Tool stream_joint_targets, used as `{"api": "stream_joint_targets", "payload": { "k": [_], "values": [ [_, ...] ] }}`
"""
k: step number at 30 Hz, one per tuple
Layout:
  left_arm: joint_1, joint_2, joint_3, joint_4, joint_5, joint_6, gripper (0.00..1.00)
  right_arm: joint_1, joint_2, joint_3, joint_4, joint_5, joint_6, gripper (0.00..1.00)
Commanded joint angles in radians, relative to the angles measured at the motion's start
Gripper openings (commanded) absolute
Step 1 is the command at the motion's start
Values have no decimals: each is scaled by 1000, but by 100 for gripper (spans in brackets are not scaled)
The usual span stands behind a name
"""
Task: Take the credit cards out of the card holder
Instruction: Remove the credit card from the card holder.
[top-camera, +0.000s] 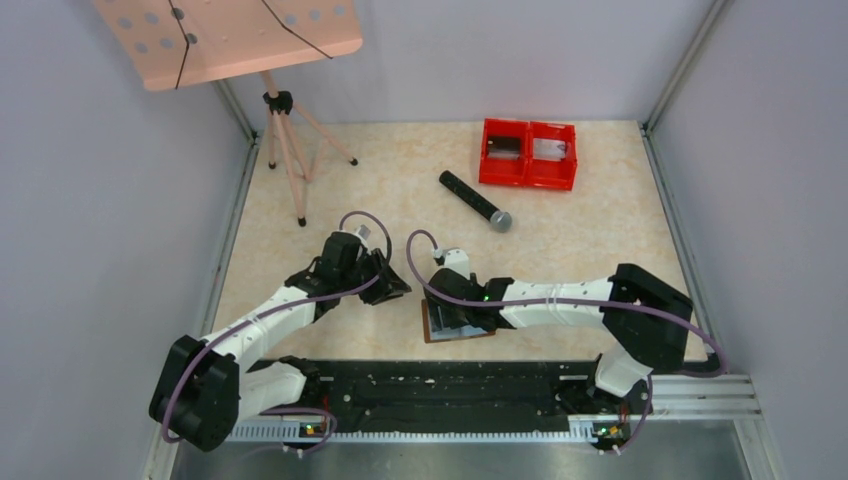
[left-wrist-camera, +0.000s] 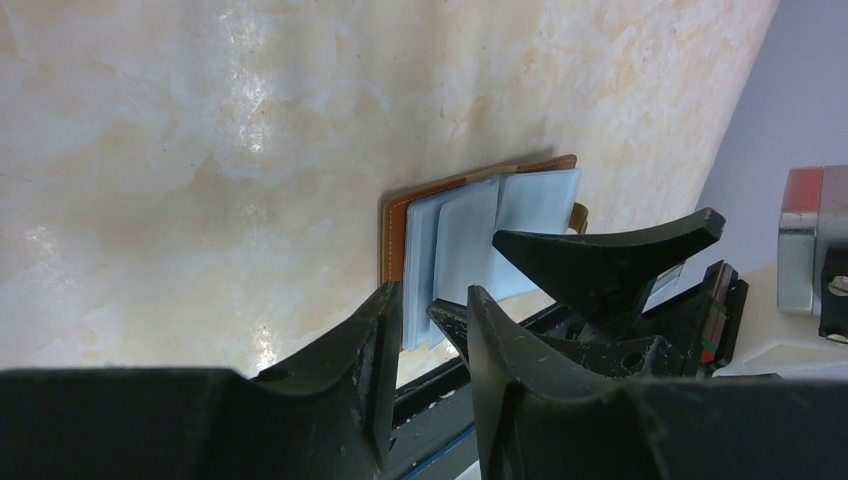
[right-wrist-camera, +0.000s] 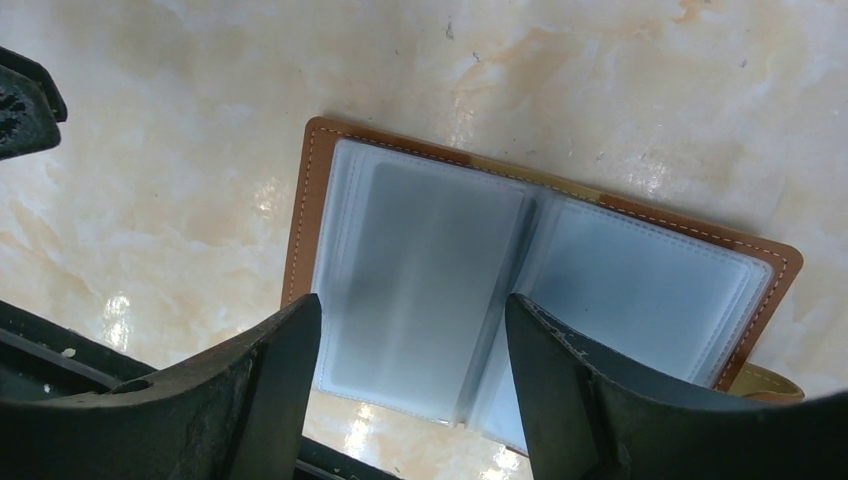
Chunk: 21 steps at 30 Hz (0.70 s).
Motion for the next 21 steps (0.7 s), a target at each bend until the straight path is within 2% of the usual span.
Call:
{"api": "stream_joint_targets", "payload": {
  "k": [1, 11, 18, 21],
  "values": [
    [-4, -10, -7, 31, 1, 6, 35, -5, 20, 21, -6, 16, 7, 68],
    [-4, -14, -13, 32, 0, 6, 36, -1, 37, 36, -39, 47, 0, 69],
    [-3, -11, -15, 32, 3, 7, 36, 0, 37, 30, -15, 30, -6, 54],
    [-4, -12, -15, 33, 5, 10, 36, -2, 21, 7, 21, 10, 0, 52]
  ]
}}
